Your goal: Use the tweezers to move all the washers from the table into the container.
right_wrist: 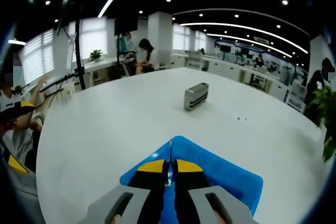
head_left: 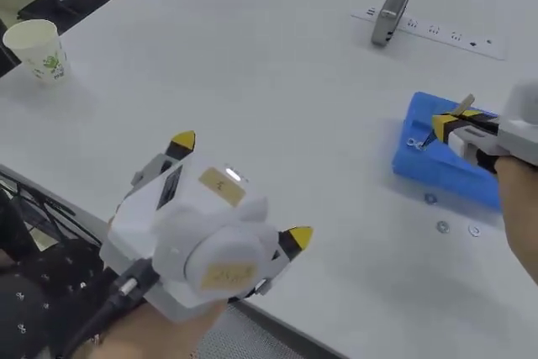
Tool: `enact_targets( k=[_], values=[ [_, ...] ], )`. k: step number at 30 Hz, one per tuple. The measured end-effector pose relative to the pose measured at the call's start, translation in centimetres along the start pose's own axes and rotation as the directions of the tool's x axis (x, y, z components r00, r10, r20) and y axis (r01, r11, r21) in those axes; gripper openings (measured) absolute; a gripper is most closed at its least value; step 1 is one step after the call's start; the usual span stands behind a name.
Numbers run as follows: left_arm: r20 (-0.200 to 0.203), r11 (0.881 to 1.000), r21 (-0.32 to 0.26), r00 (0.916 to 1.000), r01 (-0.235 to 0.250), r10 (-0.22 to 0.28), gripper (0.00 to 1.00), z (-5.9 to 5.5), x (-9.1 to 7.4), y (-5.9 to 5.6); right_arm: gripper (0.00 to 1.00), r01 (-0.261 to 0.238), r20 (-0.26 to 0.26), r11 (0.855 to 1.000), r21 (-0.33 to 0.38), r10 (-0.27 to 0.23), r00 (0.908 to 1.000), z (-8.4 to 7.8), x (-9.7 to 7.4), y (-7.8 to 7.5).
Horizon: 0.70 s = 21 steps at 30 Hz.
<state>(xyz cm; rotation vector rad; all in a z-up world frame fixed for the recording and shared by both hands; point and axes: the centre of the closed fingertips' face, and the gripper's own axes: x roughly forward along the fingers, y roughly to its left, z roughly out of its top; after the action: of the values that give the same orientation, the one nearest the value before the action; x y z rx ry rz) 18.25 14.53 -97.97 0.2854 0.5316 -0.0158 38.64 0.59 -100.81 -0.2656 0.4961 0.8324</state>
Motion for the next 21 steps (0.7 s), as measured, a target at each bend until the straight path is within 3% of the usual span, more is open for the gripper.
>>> enact_targets(
  k=[6,21],
  values=[
    [-0.003,1.000,0.002,1.0000,-0.001,0.001,0.98,-0.05,-0.02,0.01,0.02,-0.007,-0.022,1.000,-0.009,0.006,0.9997,-0.83,0.13,0.45],
    [-0.001,1.000,0.001,1.0000,-0.005,0.005,0.98,-0.04,-0.05,0.10,0.03,-0.021,-0.012,1.000,0.001,0.021,0.9997,-0.12,-0.71,0.37]
  ],
)
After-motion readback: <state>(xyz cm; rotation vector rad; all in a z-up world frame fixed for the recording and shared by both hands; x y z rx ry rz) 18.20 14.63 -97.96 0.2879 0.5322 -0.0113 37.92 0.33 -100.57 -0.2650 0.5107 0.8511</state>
